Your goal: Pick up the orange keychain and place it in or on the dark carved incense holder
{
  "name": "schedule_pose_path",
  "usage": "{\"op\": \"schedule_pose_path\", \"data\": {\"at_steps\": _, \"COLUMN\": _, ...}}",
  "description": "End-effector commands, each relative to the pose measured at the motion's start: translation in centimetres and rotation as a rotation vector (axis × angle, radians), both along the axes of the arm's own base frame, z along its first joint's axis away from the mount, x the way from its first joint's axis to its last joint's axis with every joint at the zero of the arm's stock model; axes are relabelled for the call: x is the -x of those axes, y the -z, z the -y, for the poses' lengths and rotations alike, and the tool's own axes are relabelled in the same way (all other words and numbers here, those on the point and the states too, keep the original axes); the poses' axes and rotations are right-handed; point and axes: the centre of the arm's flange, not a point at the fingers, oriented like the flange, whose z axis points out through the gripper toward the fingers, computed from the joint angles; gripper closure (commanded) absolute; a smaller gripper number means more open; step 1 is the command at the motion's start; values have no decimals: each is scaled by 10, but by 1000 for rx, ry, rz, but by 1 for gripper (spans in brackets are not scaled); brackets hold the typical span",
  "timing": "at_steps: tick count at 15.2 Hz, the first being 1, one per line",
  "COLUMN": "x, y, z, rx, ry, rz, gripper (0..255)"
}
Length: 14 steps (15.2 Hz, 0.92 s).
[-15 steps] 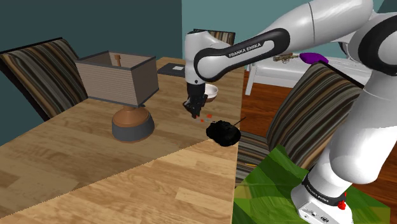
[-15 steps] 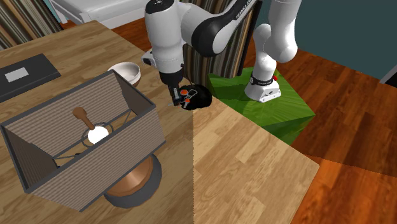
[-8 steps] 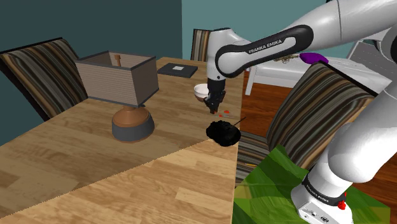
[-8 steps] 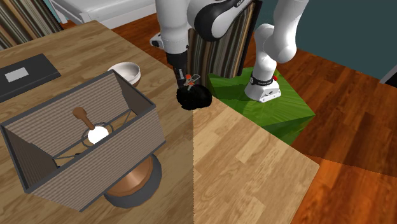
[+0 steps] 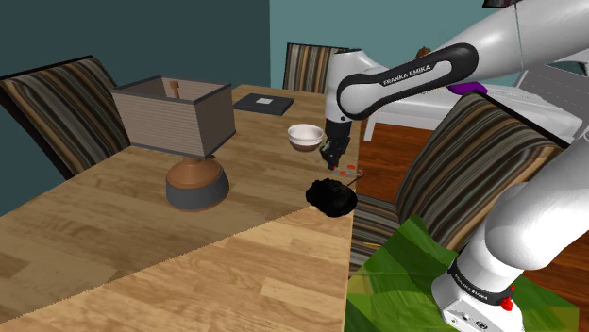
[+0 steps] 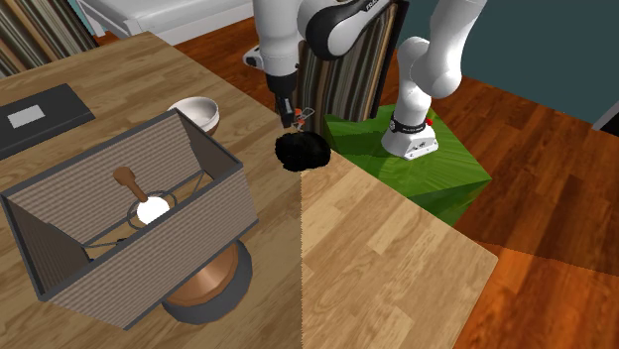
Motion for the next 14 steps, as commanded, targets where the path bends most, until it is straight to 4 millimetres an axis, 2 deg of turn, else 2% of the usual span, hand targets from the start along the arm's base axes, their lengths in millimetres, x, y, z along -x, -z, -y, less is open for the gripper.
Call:
{"op": "schedule_pose_path", "data": {"at_steps": 1, "x": 1, "y": 12, "z": 0, "rx": 0, "ry": 0, "rz": 0, "gripper": 255}}
{"op": "schedule_pose_path", "data": {"at_steps": 10, "x": 1, "y": 63, "z": 0, "rx": 0, "ry": 0, "rz": 0, "gripper": 255}}
{"op": "schedule_pose_path", "data": {"at_steps": 14, "x": 1, "y": 63, "z": 0, "rx": 0, "ry": 0, "rz": 0, "gripper": 255}}
